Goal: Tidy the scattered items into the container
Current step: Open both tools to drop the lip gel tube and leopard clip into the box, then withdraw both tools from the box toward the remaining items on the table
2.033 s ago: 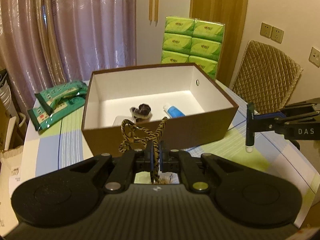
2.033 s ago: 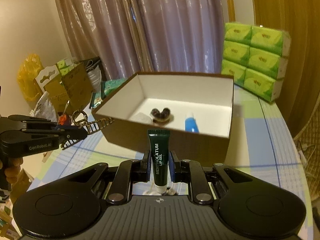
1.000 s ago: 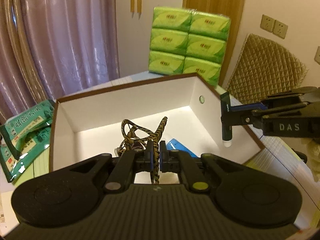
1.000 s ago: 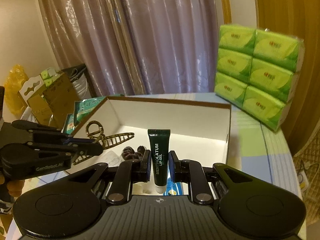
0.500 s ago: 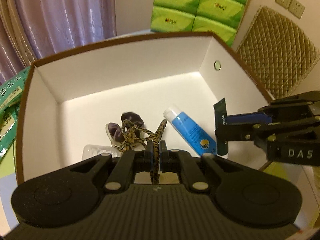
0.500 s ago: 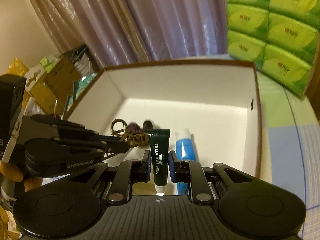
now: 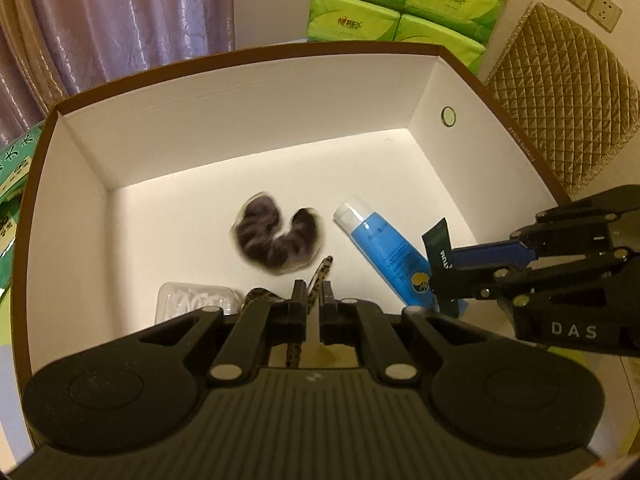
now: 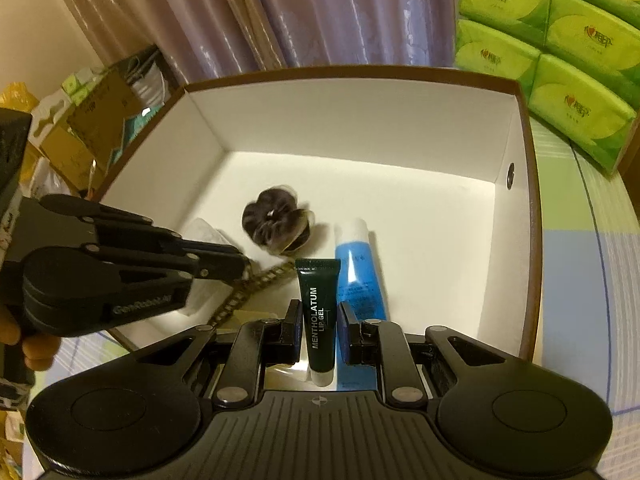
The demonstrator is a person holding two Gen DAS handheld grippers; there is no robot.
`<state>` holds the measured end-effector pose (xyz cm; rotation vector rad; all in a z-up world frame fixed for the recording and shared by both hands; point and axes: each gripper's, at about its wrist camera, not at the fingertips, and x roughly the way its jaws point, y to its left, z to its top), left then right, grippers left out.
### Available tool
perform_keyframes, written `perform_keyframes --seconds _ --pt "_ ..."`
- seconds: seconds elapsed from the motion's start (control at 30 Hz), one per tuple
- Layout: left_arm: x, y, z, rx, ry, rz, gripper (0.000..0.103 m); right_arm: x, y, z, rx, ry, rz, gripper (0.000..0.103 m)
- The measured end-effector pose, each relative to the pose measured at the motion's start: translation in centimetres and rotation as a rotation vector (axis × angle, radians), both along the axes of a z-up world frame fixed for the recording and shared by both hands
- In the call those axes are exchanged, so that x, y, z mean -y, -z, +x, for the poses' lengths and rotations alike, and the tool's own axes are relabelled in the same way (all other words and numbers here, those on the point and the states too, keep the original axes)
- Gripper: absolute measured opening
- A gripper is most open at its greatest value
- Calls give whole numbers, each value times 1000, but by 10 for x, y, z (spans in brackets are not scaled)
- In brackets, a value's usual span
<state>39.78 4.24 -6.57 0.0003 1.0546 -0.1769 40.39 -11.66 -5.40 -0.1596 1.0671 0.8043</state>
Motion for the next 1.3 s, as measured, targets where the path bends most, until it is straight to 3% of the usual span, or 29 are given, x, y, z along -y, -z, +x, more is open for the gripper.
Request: perform_keyframes --seconds 0.27,0.43,0.5,0.57,0.63,0.83,0.97,1.0,1.17,1.23,1.3 --pt "-8 -1 1 -4 -30 7 5 -11 3 2 11 -23 -40 15" --pt "-13 -2 1 -3 -43 19 9 -15 1 5 27 -6 -28 15" --pt "-14 -3 0 -4 -48 22 14 -15 1 7 27 6 -28 17" --pt "-15 -2 0 -8 -57 27 23 -15 1 7 29 -1 -37 27" --pt "-16 -3 -1 -7 -63 28 30 -14 0 4 48 -5 -49 50" --pt "-18 -5 -2 -14 -76 32 45 -14 -3 -2 64 -29 -61 61" --pt "-17 -10 -4 -14 -91 44 75 -12 -5 -4 76 -18 -68 71" --pt "-17 -11 -4 -12 -95 50 79 -12 -5 -4 77 -17 -69 73" --pt "-16 -17 -8 -9 -105 61 86 -14 -8 -9 85 -33 -77 79" --pt "-17 -19 -9 -7 -112 64 86 -15 -10 -13 101 -36 -88 91" --pt "-18 -20 -11 -11 -122 67 89 -16 -12 -16 120 -35 -101 95"
